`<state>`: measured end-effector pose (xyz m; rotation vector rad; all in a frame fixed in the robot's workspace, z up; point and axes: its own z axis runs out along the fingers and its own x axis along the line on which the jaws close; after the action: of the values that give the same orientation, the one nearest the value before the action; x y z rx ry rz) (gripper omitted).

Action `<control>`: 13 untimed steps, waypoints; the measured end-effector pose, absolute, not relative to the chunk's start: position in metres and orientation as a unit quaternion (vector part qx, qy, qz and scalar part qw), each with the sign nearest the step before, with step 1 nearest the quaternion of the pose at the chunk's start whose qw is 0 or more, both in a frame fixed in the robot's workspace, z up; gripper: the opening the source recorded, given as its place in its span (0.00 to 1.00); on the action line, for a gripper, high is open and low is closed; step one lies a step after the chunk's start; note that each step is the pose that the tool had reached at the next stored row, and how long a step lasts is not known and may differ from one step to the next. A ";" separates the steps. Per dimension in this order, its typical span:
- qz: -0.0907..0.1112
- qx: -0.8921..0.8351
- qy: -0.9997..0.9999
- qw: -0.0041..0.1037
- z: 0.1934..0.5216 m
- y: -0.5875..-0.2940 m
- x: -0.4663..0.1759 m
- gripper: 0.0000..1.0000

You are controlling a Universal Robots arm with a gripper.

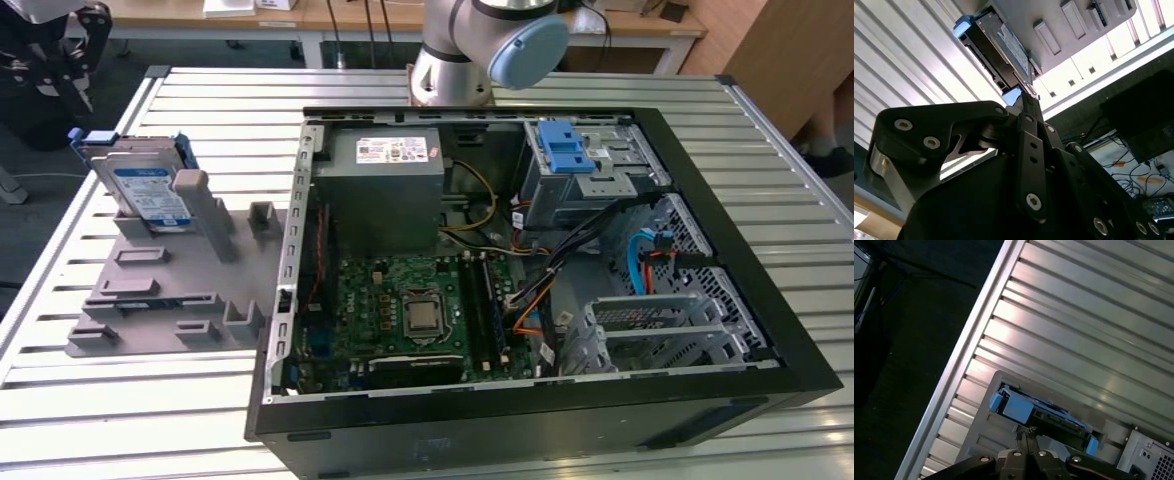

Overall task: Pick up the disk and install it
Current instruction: 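Pick up the disk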

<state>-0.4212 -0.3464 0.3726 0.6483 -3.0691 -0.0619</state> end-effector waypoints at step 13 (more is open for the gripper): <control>-0.020 0.298 -0.954 0.002 0.372 -0.346 -0.421 0.11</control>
<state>-0.4212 -0.3464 0.3718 0.9356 -2.9933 -0.0643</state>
